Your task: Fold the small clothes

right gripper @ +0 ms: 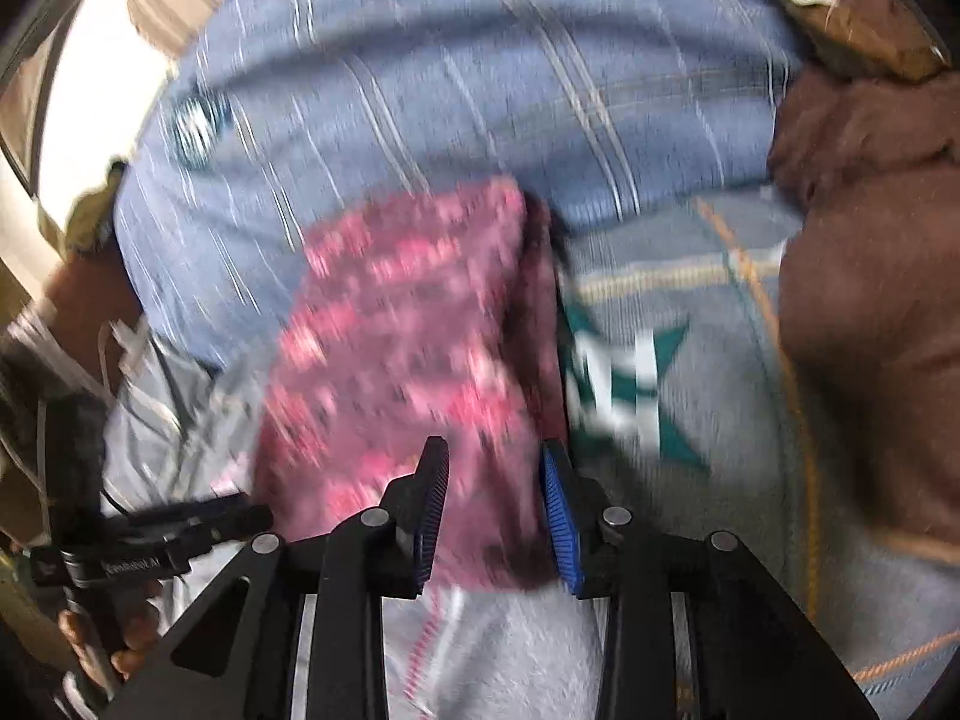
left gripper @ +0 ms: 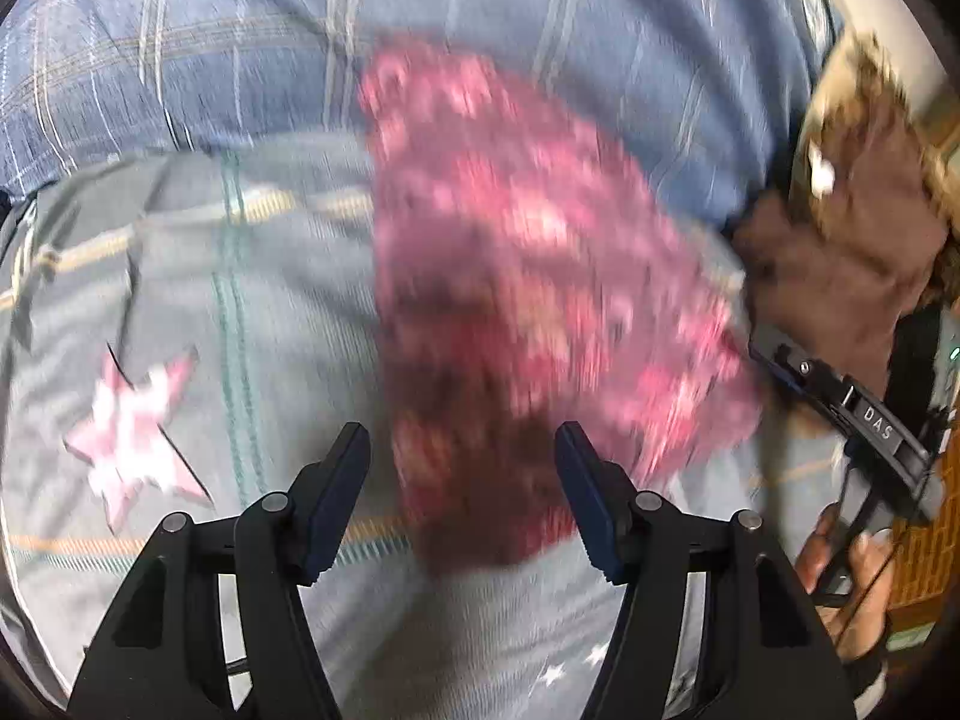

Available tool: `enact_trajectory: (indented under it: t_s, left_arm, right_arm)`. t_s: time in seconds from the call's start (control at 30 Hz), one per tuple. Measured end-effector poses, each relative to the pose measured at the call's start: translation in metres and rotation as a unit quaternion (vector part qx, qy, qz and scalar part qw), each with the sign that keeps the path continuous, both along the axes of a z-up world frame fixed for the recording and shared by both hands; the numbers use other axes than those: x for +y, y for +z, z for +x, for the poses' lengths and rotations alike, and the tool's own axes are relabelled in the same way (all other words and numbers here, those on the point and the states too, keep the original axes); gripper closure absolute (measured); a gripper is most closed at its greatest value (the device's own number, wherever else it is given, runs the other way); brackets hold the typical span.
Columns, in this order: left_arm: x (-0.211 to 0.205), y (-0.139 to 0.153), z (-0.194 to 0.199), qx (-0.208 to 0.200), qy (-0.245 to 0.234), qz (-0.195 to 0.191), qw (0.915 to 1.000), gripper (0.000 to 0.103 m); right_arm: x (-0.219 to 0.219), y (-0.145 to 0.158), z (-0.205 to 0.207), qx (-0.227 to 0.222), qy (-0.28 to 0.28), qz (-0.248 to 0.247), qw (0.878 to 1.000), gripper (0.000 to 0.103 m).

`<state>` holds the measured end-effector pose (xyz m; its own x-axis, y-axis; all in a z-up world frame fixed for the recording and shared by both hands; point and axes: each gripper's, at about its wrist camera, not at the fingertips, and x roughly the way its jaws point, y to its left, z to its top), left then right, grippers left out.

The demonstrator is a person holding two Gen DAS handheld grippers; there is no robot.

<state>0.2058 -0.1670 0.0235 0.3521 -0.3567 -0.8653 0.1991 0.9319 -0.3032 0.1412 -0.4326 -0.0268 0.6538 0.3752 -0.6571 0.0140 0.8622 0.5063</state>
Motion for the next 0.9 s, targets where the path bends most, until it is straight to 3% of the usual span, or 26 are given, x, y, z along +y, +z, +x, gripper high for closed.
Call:
enact_trajectory:
  t_s: [0.1, 0.27, 0.33, 0.37, 0.47, 0.57, 0.67, 0.7, 0.77, 0.87, 0.9]
  left_arm:
    - [0.008, 0.006, 0.033, 0.004, 0.014, -0.003, 0.9999, 0.04]
    - [0.001, -0.013, 0.079, 0.033, 0.03, 0.005, 0.999, 0.04]
    - [-0.004, -0.027, 0.089, 0.044, 0.031, 0.007, 0.9986, 0.04]
    - [-0.008, -0.035, 0.093, 0.046, 0.028, 0.013, 0.9984, 0.036]
    - [-0.01, -0.047, 0.101, 0.053, 0.028, 0.011, 0.9981, 0.032]
    - [0.002, -0.047, 0.105, 0.078, 0.032, -0.026, 0.9961, 0.033]
    - [0.013, -0.032, 0.103, 0.046, 0.035, -0.02, 0.9981, 0.033]
    - [0.015, -0.029, 0.105, 0.04, 0.036, -0.021, 0.9983, 0.033]
    - [0.021, -0.027, 0.116, 0.046, 0.043, -0.046, 0.9969, 0.033]
    - [0.02, -0.035, 0.138, 0.083, 0.048, -0.084, 0.9919, 0.033]
    - [0.017, -0.036, 0.141, 0.089, 0.049, -0.086, 0.991, 0.033]
  right_arm:
    - [-0.012, 0.01, 0.023, -0.014, -0.011, 0.03, 0.999, 0.051]
    - [-0.002, -0.016, 0.082, 0.036, -0.007, 0.05, 0.998, 0.049]
    - [0.013, -0.027, 0.096, 0.046, 0.019, 0.02, 0.999, 0.066]
    - [0.023, -0.03, 0.1, 0.047, 0.03, -0.027, 0.998, 0.089]
    - [0.027, -0.037, 0.103, 0.045, 0.034, -0.075, 0.996, 0.088]
    - [0.02, -0.03, 0.103, 0.047, 0.027, -0.07, 0.996, 0.087]
    - [0.003, -0.012, 0.098, 0.024, 0.016, -0.03, 0.999, 0.09]
    - [-0.003, -0.009, 0.098, 0.018, 0.016, -0.007, 1.0, 0.084]
    - [-0.015, -0.003, 0.105, 0.009, 0.003, 0.032, 0.999, 0.082]
    - [-0.017, -0.005, 0.121, 0.015, -0.018, 0.035, 0.999, 0.043]
    - [-0.015, -0.01, 0.131, 0.023, -0.023, 0.035, 0.999, 0.043]
